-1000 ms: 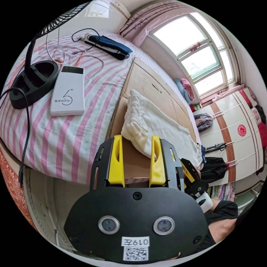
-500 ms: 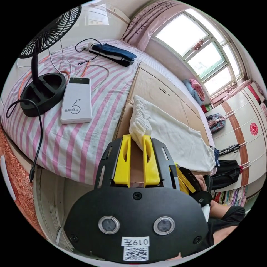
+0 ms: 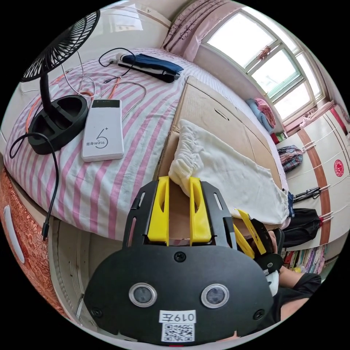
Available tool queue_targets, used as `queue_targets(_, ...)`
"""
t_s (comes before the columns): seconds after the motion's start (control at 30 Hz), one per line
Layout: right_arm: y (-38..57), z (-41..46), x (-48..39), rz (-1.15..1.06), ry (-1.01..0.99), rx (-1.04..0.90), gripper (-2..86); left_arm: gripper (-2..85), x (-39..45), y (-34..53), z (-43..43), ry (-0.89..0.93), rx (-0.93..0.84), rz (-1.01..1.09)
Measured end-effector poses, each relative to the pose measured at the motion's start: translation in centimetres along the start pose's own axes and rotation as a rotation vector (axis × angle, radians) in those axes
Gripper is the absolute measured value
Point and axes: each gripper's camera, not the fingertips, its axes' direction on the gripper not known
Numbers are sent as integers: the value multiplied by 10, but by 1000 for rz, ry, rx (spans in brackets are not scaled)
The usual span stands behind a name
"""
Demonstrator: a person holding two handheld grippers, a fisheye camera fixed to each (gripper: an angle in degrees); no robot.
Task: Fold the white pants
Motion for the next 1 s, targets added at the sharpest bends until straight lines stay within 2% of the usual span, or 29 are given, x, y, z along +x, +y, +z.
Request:
queue_targets(0.13,38,3,2,-15,22,-67,74,67,-9,-5,-2,30,12,-14)
queue_targets(0.33,66,12,0,-81,64,-144,67,60,-4,-20,-7,-22,10,4)
queue_targets(0.57,71,20,4,-87,73,-143,34,47,4,-42,-19,-94,24,22)
queue_targets(1.0,124,0,38,-56,36,-162,56,42,3,-85,-44,-89,16,11)
